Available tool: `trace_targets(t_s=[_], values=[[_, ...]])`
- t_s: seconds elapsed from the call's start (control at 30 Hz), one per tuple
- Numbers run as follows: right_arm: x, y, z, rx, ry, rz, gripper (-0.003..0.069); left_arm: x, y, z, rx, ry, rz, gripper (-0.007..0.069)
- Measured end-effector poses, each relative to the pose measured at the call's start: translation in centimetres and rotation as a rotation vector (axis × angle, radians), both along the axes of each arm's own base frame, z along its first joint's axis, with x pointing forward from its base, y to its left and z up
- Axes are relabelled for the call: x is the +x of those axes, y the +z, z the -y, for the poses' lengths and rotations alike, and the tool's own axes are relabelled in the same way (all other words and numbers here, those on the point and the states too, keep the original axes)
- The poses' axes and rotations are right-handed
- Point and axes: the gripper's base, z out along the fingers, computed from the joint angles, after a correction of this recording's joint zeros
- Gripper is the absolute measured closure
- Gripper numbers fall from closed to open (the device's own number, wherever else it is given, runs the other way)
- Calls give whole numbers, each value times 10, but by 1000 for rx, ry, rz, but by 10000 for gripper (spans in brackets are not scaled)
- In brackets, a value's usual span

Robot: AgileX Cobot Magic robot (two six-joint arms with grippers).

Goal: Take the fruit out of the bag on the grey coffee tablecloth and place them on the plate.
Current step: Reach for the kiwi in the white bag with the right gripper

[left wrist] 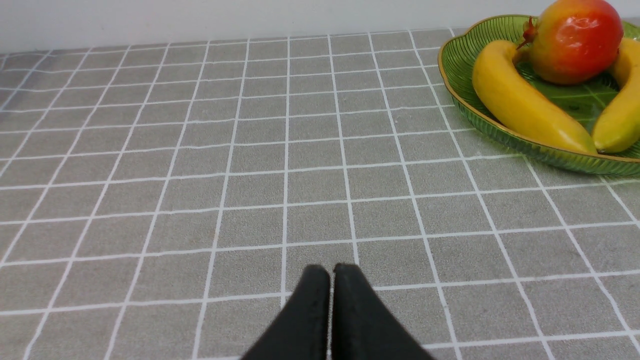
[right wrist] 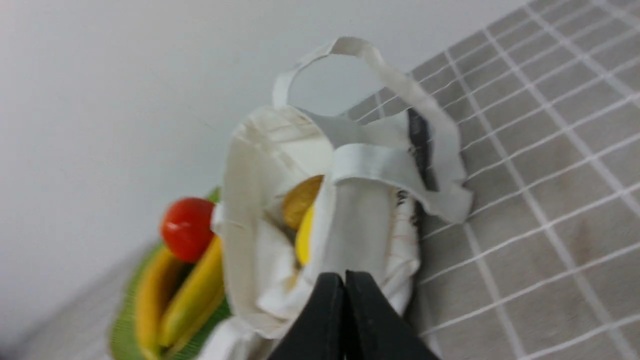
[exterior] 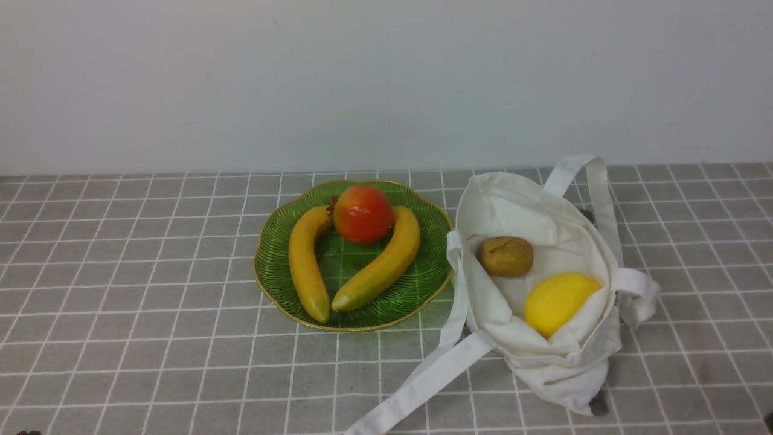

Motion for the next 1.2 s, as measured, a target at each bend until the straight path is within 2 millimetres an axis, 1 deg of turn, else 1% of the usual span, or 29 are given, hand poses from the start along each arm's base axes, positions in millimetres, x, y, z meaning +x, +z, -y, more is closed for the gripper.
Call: trace_targets(t_s=[0.07, 0.17, 0.33, 0.37, 0.43, 0.47, 0.53, 0.6, 0.63, 0.67, 0.7, 0.73, 0.77, 0.8, 0.9, 0.97, 1.03, 1.07, 1.13, 1.17, 1.2], values=[[0, 2, -1, 98, -2, 2, 673, 0, 0, 0, 0, 0, 0, 631], [0, 3, -2, 151, -3, 8, 673, 0, 0, 0, 0, 0, 0, 631], [-2, 3, -7, 101, 58, -26, 673, 0, 0, 0, 0, 0, 0, 631], [-4, 7, -10, 53, 102, -35, 673, 0, 0, 0, 0, 0, 0, 631], [-10, 34, -12, -47, 150, 29, 673, 0, 0, 0, 0, 0, 0, 631], [-11, 36, -12, -55, 151, 36, 673, 0, 0, 0, 0, 0, 0, 631], [-14, 65, -10, -138, 145, 96, 673, 0, 0, 0, 0, 0, 0, 631], [-9, 90, -8, -247, 140, 71, 673, 0, 0, 0, 0, 0, 0, 631], [-6, 95, -8, -277, 140, 51, 672, 0, 0, 0, 0, 0, 0, 631], [1, 97, -8, -307, 151, -8, 672, 0, 0, 0, 0, 0, 0, 631], [12, 103, -6, -388, 165, -106, 672, 0, 0, 0, 0, 0, 0, 631], [19, 103, -5, -426, 175, -173, 671, 0, 0, 0, 0, 0, 0, 631], [32, 101, -3, -479, 191, -279, 671, 0, 0, 0, 0, 0, 0, 631], [41, 99, -2, -509, 203, -346, 670, 0, 0, 0, 0, 0, 0, 631], [72, 89, -2, -553, 257, -544, 670, 0, 0, 0, 0, 0, 0, 631], [92, 86, -5, -557, 309, -610, 670, 0, 0, 0, 0, 0, 0, 631], [116, 84, -15, -542, 405, -629, 668, 0, 0, 0, 0, 0, 0, 631], [118, 84, -16, -543, 408, -632, 668, 0, 0, 0, 0, 0, 0, 631], [144, 80, -35, -533, 542, -619, 663, 0, 0, 0, 0, 0, 0, 631], [146, 81, -38, -532, 555, -606, 662, 0, 0, 0, 0, 0, 0, 631], [165, 77, -56, -545, 640, -588, 652, 0, 0, 0, 0, 0, 0, 631]])
